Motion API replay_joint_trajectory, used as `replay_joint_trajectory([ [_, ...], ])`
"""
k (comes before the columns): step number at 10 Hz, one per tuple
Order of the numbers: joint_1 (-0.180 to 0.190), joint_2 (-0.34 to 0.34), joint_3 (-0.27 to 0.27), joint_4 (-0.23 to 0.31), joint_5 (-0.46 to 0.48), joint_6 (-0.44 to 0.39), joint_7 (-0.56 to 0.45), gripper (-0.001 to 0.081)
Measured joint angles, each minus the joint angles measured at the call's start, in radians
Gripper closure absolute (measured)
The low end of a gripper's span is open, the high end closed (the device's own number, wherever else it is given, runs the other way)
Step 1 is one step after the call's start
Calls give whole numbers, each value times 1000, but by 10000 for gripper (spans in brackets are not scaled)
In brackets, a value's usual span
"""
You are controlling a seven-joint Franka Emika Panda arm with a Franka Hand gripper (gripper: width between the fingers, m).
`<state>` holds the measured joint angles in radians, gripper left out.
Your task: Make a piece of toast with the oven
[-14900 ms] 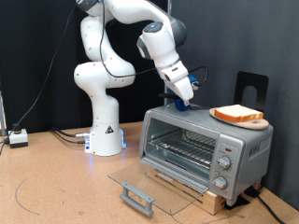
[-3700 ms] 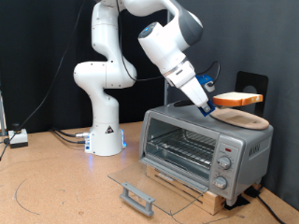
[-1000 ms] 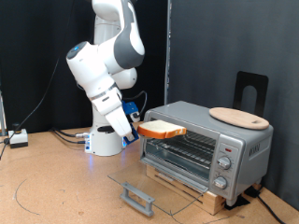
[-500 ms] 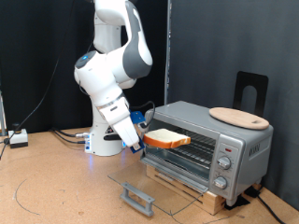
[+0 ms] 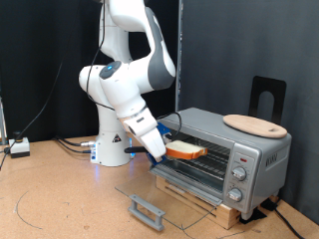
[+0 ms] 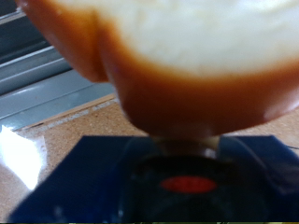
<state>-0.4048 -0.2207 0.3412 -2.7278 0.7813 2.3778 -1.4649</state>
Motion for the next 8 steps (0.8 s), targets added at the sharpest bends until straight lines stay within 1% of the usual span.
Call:
replay_joint_trajectory([
  [2,24,-4,25,-33,46,76,-25,409],
  [4,30,-4,46,-43,63,141,-22,409],
  [6,35,-4,51,-33,96,178,-26,409],
  [8,35,-4,51,-5,106,181,-26,409],
])
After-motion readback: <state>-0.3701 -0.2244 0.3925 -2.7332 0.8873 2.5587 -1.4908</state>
